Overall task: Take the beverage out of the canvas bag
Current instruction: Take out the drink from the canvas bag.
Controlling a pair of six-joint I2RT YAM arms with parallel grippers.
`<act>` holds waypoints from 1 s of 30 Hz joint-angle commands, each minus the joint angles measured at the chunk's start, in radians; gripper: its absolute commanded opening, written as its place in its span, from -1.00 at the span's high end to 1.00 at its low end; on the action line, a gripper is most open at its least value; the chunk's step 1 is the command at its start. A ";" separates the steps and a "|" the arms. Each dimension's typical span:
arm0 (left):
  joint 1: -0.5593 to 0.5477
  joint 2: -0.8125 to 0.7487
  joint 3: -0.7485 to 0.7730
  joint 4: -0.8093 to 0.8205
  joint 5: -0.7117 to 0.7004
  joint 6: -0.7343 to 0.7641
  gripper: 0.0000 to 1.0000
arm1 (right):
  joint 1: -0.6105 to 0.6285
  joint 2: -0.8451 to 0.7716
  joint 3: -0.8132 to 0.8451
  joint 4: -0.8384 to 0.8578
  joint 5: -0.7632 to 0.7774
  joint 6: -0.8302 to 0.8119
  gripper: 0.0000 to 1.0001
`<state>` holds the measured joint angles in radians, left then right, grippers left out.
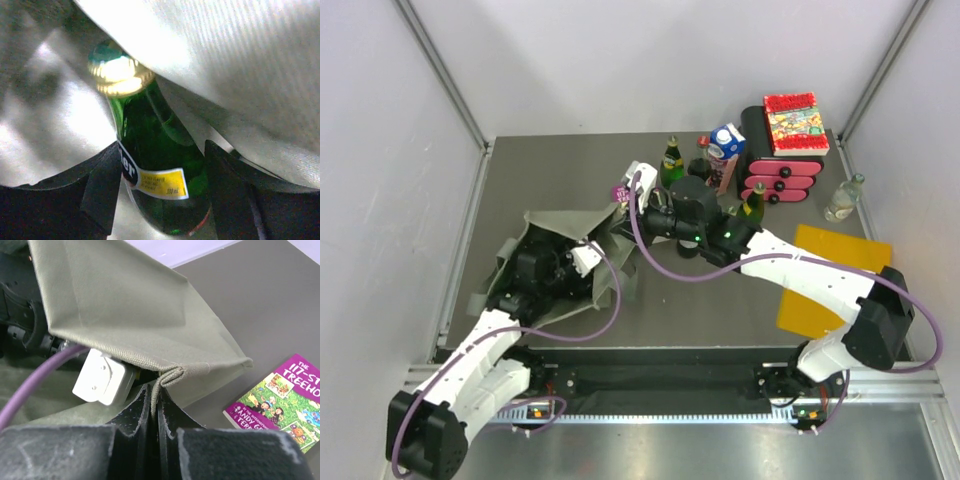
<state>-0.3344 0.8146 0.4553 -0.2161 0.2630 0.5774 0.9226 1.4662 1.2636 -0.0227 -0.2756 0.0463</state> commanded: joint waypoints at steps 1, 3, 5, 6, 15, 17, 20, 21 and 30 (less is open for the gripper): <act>0.003 -0.051 0.134 0.124 0.001 -0.004 1.00 | 0.033 -0.016 0.039 0.027 -0.024 -0.074 1.00; 0.003 -0.046 0.154 0.127 -0.008 -0.028 1.00 | 0.056 -0.023 0.022 0.030 -0.016 -0.098 1.00; 0.001 -0.045 0.175 0.142 -0.011 -0.047 1.00 | 0.082 -0.029 0.016 0.036 0.001 -0.120 0.98; 0.001 -0.049 0.180 0.149 -0.010 -0.062 1.00 | 0.084 -0.026 0.016 0.038 0.006 -0.115 0.95; 0.001 -0.097 0.197 0.117 -0.018 -0.102 1.00 | 0.070 0.019 0.060 0.049 0.069 -0.094 0.97; 0.001 -0.106 0.194 0.109 -0.027 -0.115 1.00 | 0.067 0.025 0.065 0.047 0.067 -0.089 0.97; 0.001 -0.132 0.171 0.112 -0.042 -0.134 1.00 | 0.061 0.028 0.066 0.050 0.070 -0.089 0.98; 0.003 -0.146 0.166 0.118 -0.047 -0.142 1.00 | 0.061 0.026 0.066 0.050 0.073 -0.089 0.98; 0.002 -0.198 0.166 0.147 -0.067 -0.252 1.00 | 0.048 0.034 0.065 0.026 0.092 -0.102 0.99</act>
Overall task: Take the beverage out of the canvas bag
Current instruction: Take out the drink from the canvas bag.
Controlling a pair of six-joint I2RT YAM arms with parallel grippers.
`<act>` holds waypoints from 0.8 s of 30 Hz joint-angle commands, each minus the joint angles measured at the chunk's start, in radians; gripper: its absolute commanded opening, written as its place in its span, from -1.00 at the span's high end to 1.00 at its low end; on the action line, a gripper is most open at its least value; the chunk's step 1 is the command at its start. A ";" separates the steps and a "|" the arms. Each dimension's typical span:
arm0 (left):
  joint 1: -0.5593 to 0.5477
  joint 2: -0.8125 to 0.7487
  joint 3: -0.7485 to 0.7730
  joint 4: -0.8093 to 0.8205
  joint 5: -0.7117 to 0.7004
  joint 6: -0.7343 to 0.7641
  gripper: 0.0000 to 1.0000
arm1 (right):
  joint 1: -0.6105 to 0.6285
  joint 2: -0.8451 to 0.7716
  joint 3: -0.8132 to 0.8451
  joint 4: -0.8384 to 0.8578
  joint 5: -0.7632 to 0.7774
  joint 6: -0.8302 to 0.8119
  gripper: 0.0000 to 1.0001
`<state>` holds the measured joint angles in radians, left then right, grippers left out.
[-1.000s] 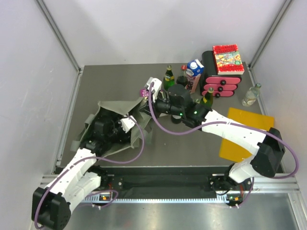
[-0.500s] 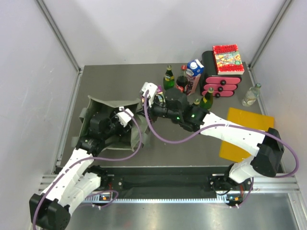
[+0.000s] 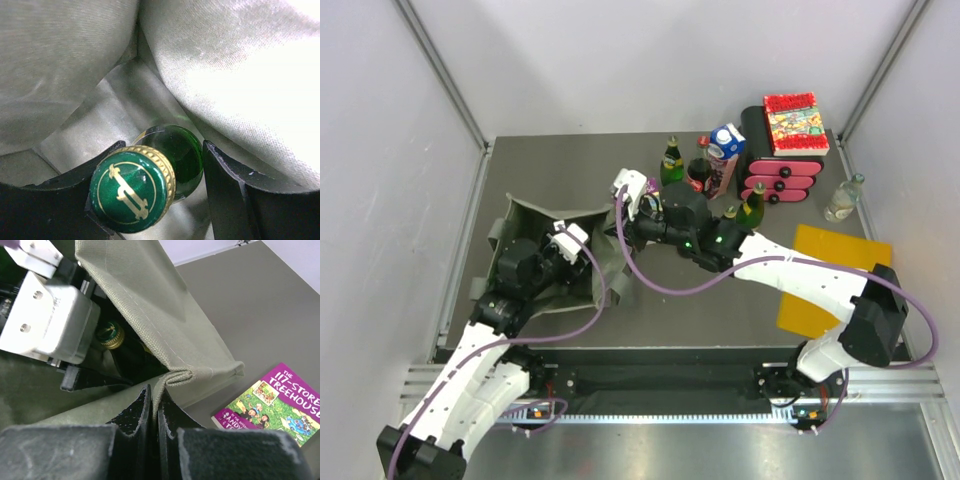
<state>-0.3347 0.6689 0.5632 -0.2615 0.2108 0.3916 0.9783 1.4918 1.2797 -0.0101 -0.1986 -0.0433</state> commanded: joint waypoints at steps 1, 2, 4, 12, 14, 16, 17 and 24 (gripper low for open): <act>0.002 -0.055 0.060 0.196 -0.013 -0.075 1.00 | -0.007 0.012 0.050 -0.019 0.014 -0.012 0.98; 0.002 -0.060 0.063 0.196 -0.014 -0.088 1.00 | -0.007 0.013 0.052 -0.022 0.011 -0.010 0.97; 0.002 -0.078 0.064 0.196 -0.014 -0.097 1.00 | -0.007 0.016 0.056 -0.034 0.002 -0.007 0.90; 0.002 -0.135 0.081 0.159 -0.001 -0.103 1.00 | -0.009 0.019 0.095 -0.080 -0.125 -0.020 0.44; 0.002 -0.137 0.095 0.128 -0.010 -0.108 1.00 | -0.010 0.012 0.098 -0.088 -0.157 -0.029 0.32; 0.002 -0.137 0.116 0.114 -0.033 -0.112 1.00 | -0.013 0.001 0.099 -0.093 -0.173 -0.036 0.21; 0.003 -0.135 0.124 0.110 -0.039 -0.122 1.00 | -0.015 -0.004 0.098 -0.096 -0.186 -0.040 0.17; 0.002 -0.124 0.197 0.076 -0.080 -0.174 1.00 | -0.049 -0.077 0.104 -0.105 -0.266 -0.061 -0.06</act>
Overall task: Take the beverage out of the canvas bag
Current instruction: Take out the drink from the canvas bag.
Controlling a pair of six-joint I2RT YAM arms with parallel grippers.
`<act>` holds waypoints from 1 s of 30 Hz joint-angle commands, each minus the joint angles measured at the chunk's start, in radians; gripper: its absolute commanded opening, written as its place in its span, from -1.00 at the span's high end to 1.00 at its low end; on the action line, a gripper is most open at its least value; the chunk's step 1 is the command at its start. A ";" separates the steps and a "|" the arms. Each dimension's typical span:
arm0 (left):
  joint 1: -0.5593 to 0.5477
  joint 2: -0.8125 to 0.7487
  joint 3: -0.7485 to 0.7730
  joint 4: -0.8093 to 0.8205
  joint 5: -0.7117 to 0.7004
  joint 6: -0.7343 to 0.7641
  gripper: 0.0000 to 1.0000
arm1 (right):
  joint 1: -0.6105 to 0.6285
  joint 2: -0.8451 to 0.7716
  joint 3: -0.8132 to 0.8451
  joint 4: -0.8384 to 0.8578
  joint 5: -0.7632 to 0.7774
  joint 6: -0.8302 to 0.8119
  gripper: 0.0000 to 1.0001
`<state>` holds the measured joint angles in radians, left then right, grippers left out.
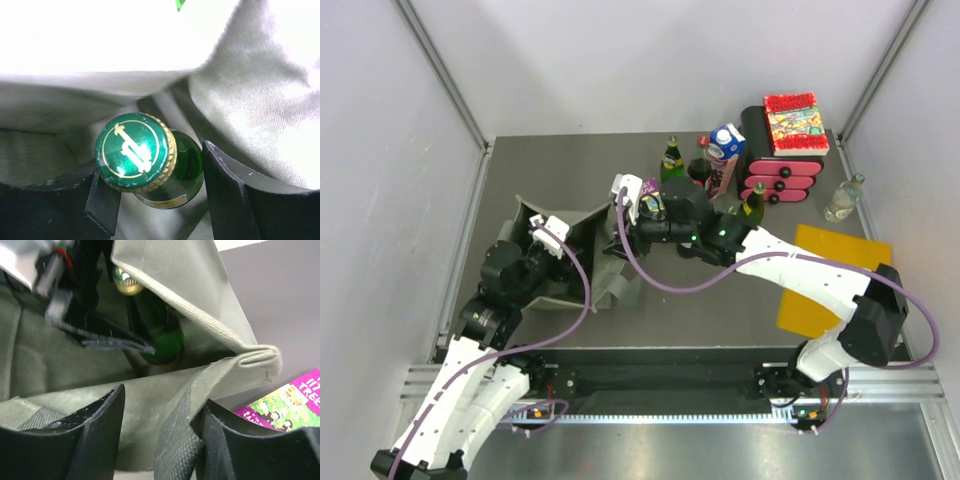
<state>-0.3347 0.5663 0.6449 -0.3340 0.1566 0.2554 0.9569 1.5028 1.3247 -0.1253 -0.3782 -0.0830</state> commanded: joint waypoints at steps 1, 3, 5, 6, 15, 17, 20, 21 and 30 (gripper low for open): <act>0.002 -0.022 0.121 0.144 -0.026 -0.038 1.00 | -0.030 -0.099 0.054 0.013 -0.094 -0.029 -0.10; 0.002 -0.026 0.128 0.130 -0.026 -0.039 1.00 | -0.032 -0.121 0.053 0.018 -0.100 -0.056 -0.16; 0.002 -0.031 0.130 0.125 -0.026 -0.039 1.00 | -0.033 -0.130 0.053 0.015 -0.111 -0.067 -0.17; 0.002 -0.032 0.133 0.119 -0.026 -0.041 1.00 | -0.033 -0.138 0.051 0.012 -0.116 -0.080 -0.17; 0.002 -0.042 0.165 0.095 -0.019 -0.067 1.00 | -0.041 -0.197 0.051 -0.007 -0.275 -0.175 -0.21; 0.002 -0.043 0.171 0.087 -0.020 -0.076 1.00 | -0.040 -0.202 0.053 -0.007 -0.321 -0.182 -0.22; 0.002 -0.039 0.197 0.078 -0.035 -0.096 1.00 | -0.041 -0.204 0.056 0.003 -0.350 -0.172 -0.21; 0.002 -0.036 0.214 0.075 -0.041 -0.100 1.00 | -0.041 -0.204 0.056 0.009 -0.355 -0.166 -0.21; 0.002 -0.008 0.314 0.024 -0.094 -0.145 1.00 | -0.041 -0.190 0.093 0.018 -0.341 -0.130 -0.22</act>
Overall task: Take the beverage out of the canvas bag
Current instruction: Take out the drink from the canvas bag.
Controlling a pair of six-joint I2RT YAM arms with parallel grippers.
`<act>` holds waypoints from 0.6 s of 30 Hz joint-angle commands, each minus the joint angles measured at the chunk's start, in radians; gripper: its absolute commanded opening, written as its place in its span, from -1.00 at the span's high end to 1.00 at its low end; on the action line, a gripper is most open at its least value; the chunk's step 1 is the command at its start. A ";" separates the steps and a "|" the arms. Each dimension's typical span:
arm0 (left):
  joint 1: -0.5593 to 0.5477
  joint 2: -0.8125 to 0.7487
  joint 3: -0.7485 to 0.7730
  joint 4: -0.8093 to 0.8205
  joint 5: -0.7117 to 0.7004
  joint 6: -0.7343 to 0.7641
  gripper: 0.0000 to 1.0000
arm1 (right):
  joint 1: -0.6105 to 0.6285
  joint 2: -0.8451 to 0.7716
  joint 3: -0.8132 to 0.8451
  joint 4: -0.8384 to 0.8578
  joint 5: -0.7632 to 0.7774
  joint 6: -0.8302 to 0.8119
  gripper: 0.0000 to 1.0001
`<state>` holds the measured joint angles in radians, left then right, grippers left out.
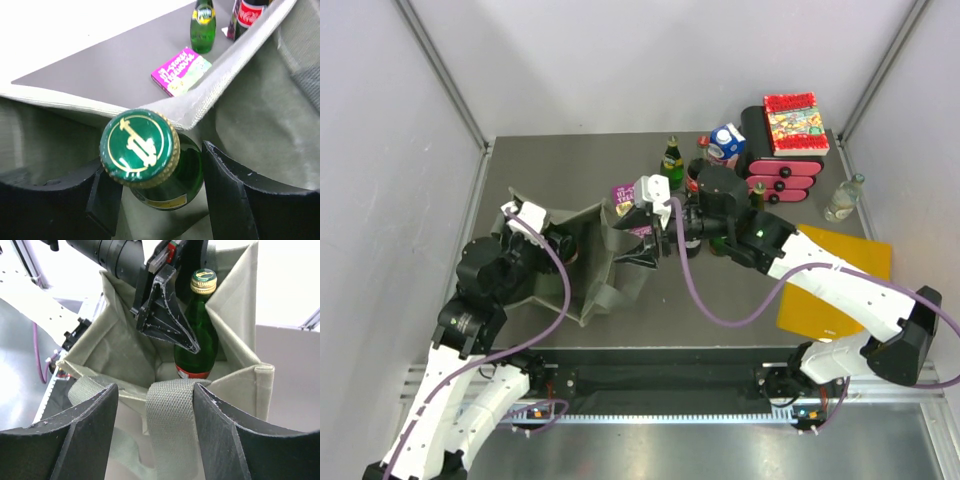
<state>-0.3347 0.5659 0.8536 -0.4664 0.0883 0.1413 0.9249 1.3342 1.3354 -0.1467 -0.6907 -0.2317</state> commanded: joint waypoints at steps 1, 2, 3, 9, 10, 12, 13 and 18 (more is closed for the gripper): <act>0.003 -0.005 0.111 0.158 -0.027 -0.040 1.00 | -0.011 -0.020 0.094 0.039 -0.023 0.020 -0.22; 0.003 0.000 0.125 0.157 -0.033 -0.045 1.00 | -0.012 -0.020 0.096 0.047 -0.012 0.028 -0.23; 0.002 0.005 0.131 0.156 -0.035 -0.048 1.00 | -0.014 -0.021 0.099 0.053 0.003 0.034 -0.24; 0.002 0.058 0.214 0.127 -0.056 -0.100 1.00 | -0.047 -0.018 0.140 0.072 0.060 0.065 -0.27; 0.002 0.072 0.226 0.117 -0.056 -0.112 1.00 | -0.049 -0.017 0.152 0.067 0.050 0.062 -0.30; 0.002 0.083 0.254 0.109 -0.056 -0.124 1.00 | -0.047 -0.012 0.165 0.058 0.031 0.065 -0.32; 0.002 0.091 0.260 0.106 -0.058 -0.132 1.00 | -0.046 -0.009 0.166 0.058 0.017 0.069 -0.32; 0.002 0.106 0.286 0.129 -0.073 -0.166 1.00 | -0.043 0.013 0.165 0.041 0.010 0.083 -0.37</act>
<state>-0.3347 0.6830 1.0473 -0.5182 0.0357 0.0303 0.8852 1.3354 1.4578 -0.1127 -0.6559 -0.1669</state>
